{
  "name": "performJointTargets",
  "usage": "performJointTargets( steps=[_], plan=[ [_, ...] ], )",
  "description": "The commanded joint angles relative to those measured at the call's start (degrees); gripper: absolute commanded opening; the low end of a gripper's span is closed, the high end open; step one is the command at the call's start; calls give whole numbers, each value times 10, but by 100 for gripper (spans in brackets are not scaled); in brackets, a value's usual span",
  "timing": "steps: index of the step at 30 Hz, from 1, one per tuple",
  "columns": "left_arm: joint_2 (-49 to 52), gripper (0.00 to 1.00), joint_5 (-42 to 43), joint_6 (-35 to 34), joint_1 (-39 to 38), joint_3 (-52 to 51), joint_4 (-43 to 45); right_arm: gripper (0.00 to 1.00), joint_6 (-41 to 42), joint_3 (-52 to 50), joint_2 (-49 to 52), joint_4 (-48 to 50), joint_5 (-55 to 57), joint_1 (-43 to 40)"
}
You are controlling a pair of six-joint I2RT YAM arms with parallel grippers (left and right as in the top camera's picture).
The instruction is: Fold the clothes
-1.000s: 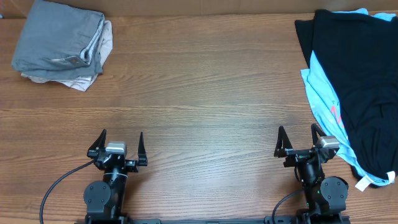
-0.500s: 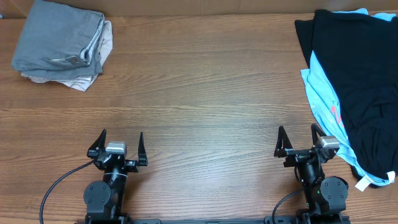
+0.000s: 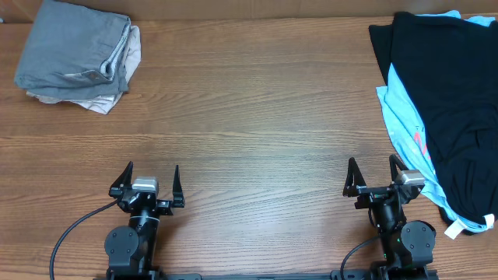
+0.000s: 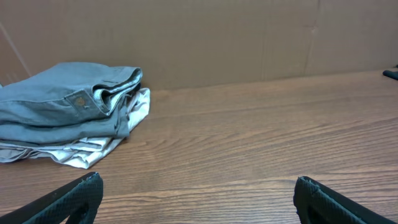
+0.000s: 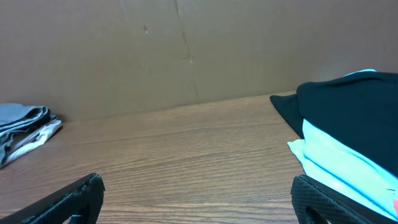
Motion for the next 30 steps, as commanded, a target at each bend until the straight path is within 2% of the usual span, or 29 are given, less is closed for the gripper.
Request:
performJointTargets(
  steps=[1,30],
  plan=[
    [-6,100,-7,-7,0,-3,0,100,1,-6,-7,2,5,3],
    [-6,100,-27,6,0,-3,-2,100,1,-6,-7,2,5,3]
  ],
)
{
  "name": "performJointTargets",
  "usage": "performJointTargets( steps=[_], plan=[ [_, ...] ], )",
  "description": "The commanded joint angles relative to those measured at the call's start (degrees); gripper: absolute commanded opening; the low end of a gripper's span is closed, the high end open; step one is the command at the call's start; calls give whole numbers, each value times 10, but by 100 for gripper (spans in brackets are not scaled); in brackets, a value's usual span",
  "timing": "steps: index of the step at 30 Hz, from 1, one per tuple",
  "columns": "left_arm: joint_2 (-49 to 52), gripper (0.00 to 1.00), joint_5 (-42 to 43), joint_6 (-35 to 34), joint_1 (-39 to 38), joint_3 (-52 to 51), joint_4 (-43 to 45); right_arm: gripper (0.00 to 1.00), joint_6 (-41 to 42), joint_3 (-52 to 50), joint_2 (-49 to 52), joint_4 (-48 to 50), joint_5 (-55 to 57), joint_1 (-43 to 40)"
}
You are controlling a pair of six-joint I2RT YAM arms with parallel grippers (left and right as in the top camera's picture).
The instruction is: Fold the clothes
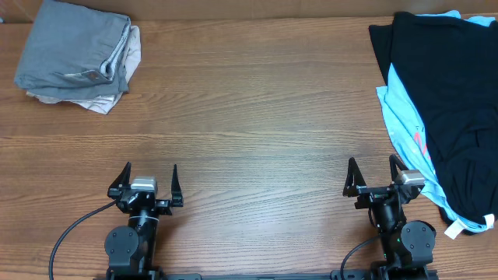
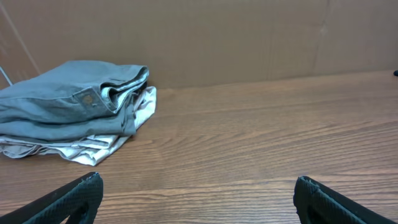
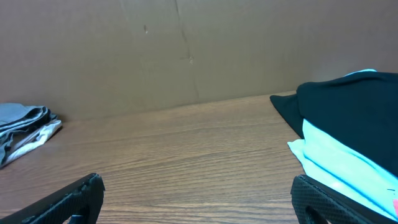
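A folded stack of grey and cream clothes lies at the table's far left; the left wrist view shows this stack too. Unfolded black clothing lies in a heap over a light blue garment at the right edge; the right wrist view shows the black cloth and the blue one. My left gripper rests open near the front edge, nothing between its fingers. My right gripper stands open at the front right, just left of the blue garment.
A brown cardboard wall runs along the back of the wooden table. A white tag of the heap lies by the right arm's base. A black cable trails from the left arm.
The left wrist camera has turned slightly to the left, so the folded stack sits a little further right in its view. The right arm and the clothes have not moved.
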Motion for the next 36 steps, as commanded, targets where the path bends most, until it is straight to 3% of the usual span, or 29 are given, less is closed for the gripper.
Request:
performJointTargets(
  steps=[1,21,28,36],
  plan=[
    [-6,100,-12,5,0,-3,0,100,1,-6,-7,2,5,3],
    [-6,100,-20,5,0,-3,0,100,1,-6,-7,3,6,3],
    [-6,100,22,3,0,-3,13,100,0,-6,-7,27,5,3],
    [-6,100,45,-126,0,1,63,100,0,13,-7,73,5,3]
  ],
)
